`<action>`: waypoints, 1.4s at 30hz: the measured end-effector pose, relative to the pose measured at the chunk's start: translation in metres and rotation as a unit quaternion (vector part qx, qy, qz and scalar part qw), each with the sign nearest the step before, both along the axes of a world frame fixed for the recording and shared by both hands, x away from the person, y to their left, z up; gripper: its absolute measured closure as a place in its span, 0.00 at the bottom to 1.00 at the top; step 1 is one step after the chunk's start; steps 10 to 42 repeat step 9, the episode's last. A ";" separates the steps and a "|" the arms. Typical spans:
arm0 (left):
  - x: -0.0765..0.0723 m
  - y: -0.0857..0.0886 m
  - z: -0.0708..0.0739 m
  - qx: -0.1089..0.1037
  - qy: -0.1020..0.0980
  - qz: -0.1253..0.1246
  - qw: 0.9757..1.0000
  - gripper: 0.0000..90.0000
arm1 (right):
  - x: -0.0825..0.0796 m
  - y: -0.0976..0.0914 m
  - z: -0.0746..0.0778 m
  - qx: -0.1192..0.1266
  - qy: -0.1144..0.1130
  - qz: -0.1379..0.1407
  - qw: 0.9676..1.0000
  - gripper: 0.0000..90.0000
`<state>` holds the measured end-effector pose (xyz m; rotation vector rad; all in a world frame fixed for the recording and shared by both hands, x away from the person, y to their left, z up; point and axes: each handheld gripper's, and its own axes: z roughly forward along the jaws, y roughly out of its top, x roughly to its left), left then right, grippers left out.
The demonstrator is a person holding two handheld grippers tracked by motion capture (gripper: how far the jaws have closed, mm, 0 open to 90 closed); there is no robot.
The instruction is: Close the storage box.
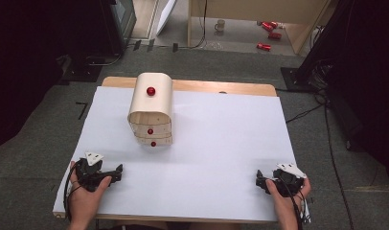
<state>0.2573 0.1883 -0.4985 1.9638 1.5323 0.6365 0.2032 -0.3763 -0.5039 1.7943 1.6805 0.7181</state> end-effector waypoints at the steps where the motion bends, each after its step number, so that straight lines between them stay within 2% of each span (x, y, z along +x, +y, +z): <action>1: 0.000 0.000 0.000 0.000 0.000 0.000 1.000 0.00 | 0.000 0.000 0.000 0.000 0.001 0.000 1.000 0.00; 6: 0.000 0.000 0.000 0.000 0.000 0.000 1.000 0.00 | 0.001 -0.001 -0.001 0.008 0.003 0.001 1.000 0.00; 42: 0.000 0.000 0.000 0.000 0.000 0.000 1.000 0.00 | 0.001 -0.001 -0.001 0.008 0.003 0.001 1.000 0.00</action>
